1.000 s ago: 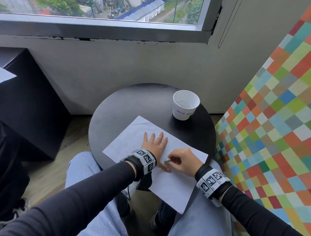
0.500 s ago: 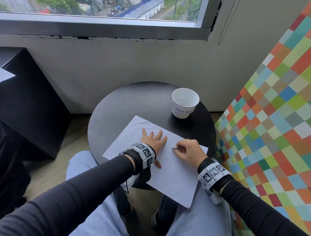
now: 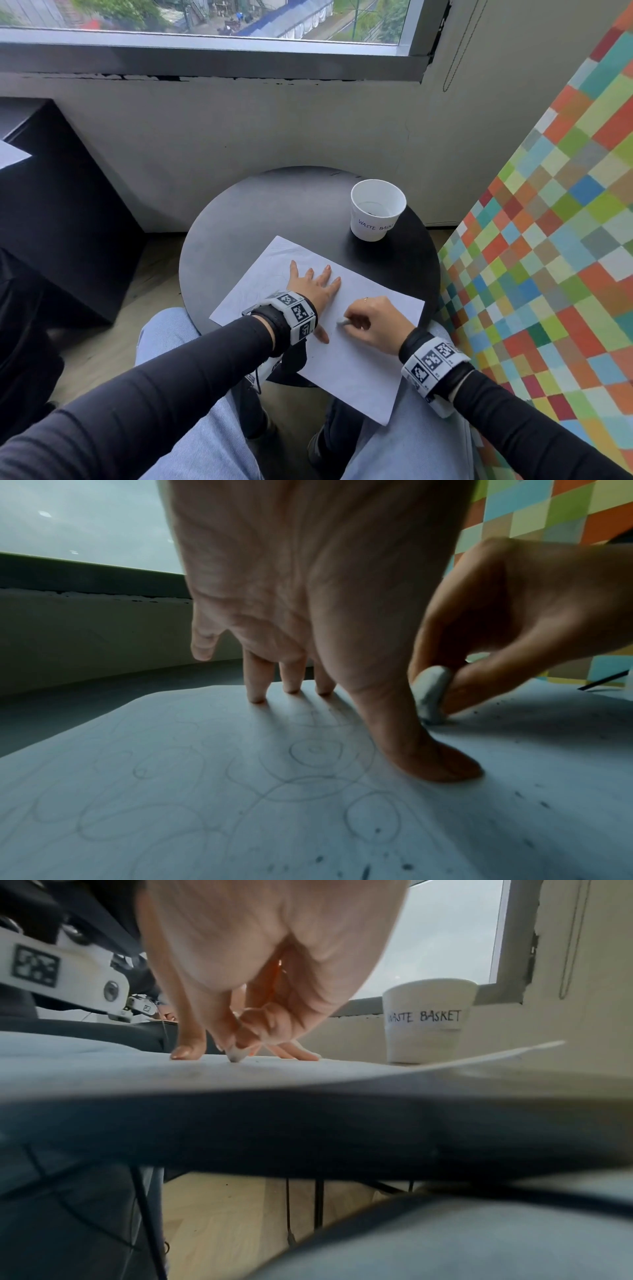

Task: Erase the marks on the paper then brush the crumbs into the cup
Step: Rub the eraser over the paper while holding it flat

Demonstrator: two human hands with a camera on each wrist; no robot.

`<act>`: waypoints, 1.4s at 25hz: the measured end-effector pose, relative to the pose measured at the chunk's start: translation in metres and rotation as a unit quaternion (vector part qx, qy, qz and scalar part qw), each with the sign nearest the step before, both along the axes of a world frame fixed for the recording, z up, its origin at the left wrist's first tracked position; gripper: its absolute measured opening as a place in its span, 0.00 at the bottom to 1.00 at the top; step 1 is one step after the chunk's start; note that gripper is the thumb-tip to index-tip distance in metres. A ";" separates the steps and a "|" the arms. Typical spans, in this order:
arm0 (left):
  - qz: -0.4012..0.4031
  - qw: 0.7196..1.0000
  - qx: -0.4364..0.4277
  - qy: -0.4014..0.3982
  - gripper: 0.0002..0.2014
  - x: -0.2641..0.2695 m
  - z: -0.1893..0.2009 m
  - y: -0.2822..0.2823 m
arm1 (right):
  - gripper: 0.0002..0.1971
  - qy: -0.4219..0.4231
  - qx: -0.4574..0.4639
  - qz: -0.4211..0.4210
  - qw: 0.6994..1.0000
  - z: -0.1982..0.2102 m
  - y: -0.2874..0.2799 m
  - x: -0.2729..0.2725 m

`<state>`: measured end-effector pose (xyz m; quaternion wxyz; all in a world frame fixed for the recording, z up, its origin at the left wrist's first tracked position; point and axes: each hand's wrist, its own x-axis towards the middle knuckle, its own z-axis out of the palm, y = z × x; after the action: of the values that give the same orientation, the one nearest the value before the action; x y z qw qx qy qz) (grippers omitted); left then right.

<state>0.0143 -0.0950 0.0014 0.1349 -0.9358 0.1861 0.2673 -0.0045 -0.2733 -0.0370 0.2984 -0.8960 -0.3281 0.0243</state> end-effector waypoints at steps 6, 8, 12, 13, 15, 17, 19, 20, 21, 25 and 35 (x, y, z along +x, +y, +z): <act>0.003 1.000 0.002 0.004 0.64 -0.001 0.002 -0.001 | 0.09 0.002 0.008 -0.036 0.999 -0.001 -0.004 0.006; 0.002 1.000 0.004 0.005 0.64 0.000 0.002 -0.001 | 0.10 0.009 0.009 -0.032 0.999 0.000 -0.009 0.006; 0.006 1.000 0.009 0.010 0.64 -0.001 0.004 -0.002 | 0.11 0.003 0.020 -0.091 0.996 -0.001 -0.014 0.016; 0.004 1.000 0.011 0.008 0.64 0.000 0.004 -0.002 | 0.11 0.006 0.011 -0.055 0.998 -0.001 -0.012 0.010; -0.001 1.000 0.013 0.004 0.64 0.000 0.004 -0.003 | 0.12 0.013 0.010 -0.060 0.998 -0.003 -0.013 0.009; 0.000 1.000 0.013 0.003 0.64 -0.001 0.004 -0.004 | 0.12 0.006 0.005 -0.165 0.986 -0.004 -0.020 0.019; 0.001 1.000 0.017 0.001 0.65 -0.001 0.004 -0.003 | 0.11 0.004 -0.007 -0.153 0.988 -0.004 -0.018 0.019; -0.001 1.000 0.019 0.001 0.65 -0.001 0.003 -0.003 | 0.11 0.008 -0.002 -0.110 0.994 -0.003 -0.015 0.014; -0.004 1.000 0.020 0.000 0.65 -0.001 0.002 -0.004 | 0.11 0.010 0.002 -0.082 0.997 -0.002 -0.013 0.011; -0.003 1.000 0.017 0.003 0.64 0.000 0.002 -0.002 | 0.12 0.007 -0.014 -0.160 0.987 -0.003 -0.021 0.020; -0.007 1.000 0.025 0.000 0.64 0.001 0.001 -0.004 | 0.11 0.008 -0.002 -0.105 0.994 -0.005 -0.028 0.019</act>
<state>0.0151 -0.0991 0.0025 0.1602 -0.9307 0.1857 0.2714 0.0149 -0.3016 -0.0423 0.2998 -0.9258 -0.2302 0.0007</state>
